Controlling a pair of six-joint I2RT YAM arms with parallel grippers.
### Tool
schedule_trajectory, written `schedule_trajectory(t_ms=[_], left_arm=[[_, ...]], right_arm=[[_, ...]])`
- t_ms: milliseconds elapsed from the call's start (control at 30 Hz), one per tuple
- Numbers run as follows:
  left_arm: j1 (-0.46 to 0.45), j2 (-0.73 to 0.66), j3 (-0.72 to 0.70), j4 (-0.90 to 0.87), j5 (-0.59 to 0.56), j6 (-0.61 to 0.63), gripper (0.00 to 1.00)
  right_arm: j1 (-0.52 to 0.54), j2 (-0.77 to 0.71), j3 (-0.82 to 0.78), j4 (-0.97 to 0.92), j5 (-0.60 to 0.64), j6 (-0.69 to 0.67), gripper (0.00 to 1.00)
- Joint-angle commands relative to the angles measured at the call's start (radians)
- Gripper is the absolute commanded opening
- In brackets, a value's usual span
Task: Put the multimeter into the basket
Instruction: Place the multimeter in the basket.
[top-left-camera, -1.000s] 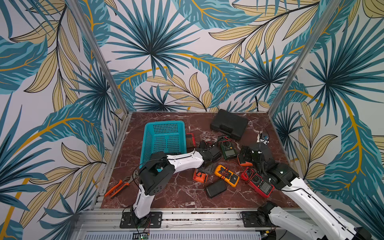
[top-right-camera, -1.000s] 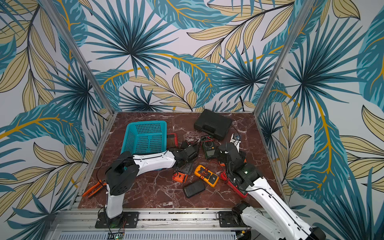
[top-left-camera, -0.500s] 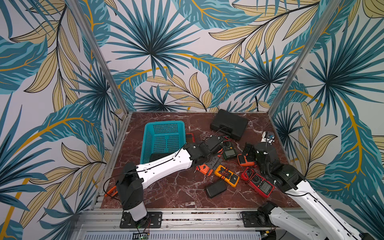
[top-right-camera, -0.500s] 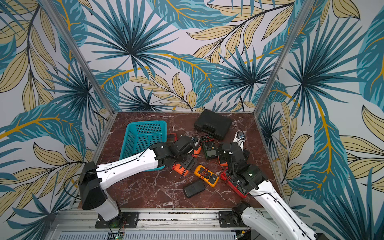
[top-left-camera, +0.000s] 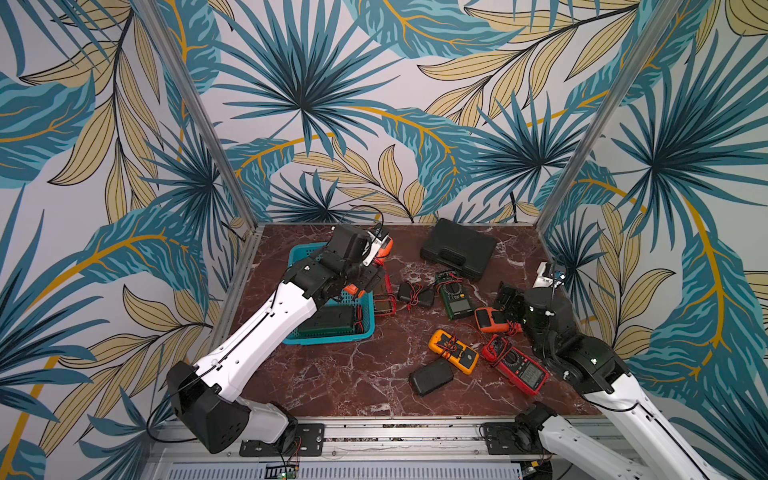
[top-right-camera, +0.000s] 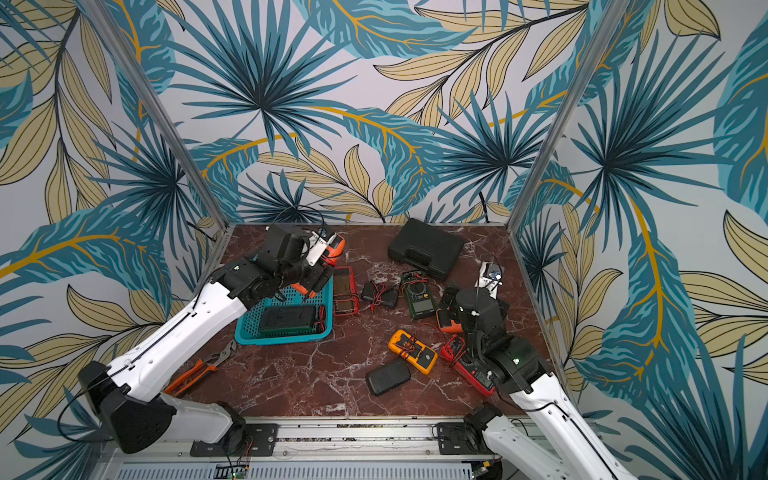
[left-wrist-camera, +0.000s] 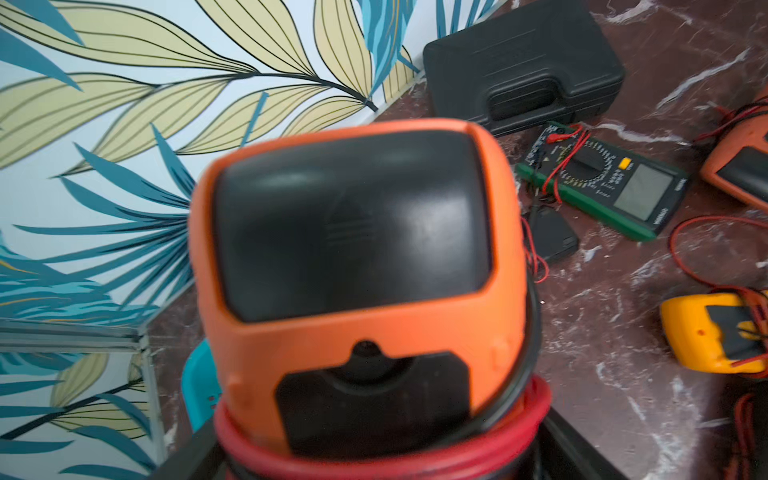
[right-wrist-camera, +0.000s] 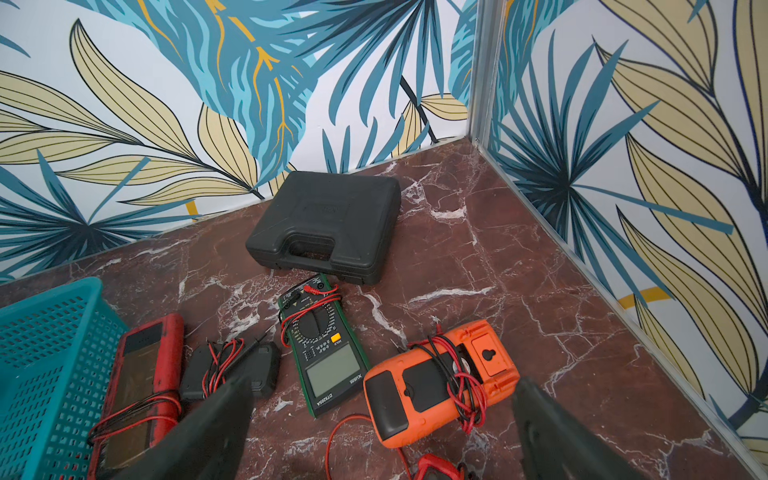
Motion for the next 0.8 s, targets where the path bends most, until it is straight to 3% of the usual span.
schedule_trajectory(t_ms=[0, 133, 233, 567, 667, 767], left_arm=[[0.093, -0.007, -0.011, 0.098, 0.097, 0.239, 0.00], [0.227, 0.046, -0.006, 0.086, 0.233, 0.377, 0.00], [0.280, 0.089, -0.024, 0.090, 0.274, 0.491, 0.00], [0.383, 0.339, 0.081, -0.042, 0.387, 0.675, 0.00], [0.387, 0.403, 0.102, -0.096, 0.396, 0.731, 0.12], [0.388, 0.444, 0.097, -0.072, 0.376, 0.735, 0.12]], right_arm=[[-0.001, -0.021, -0.021, -0.010, -0.008, -0.004, 1.00], [-0.002, -0.041, -0.030, -0.007, -0.033, 0.007, 1.00], [-0.001, -0.055, -0.043, -0.007, -0.040, 0.017, 1.00], [-0.001, -0.045, -0.083, -0.019, -0.061, 0.064, 1.00], [-0.002, -0.045, -0.089, -0.021, -0.063, 0.070, 0.99], [-0.002, -0.046, -0.103, -0.013, -0.066, 0.075, 1.00]])
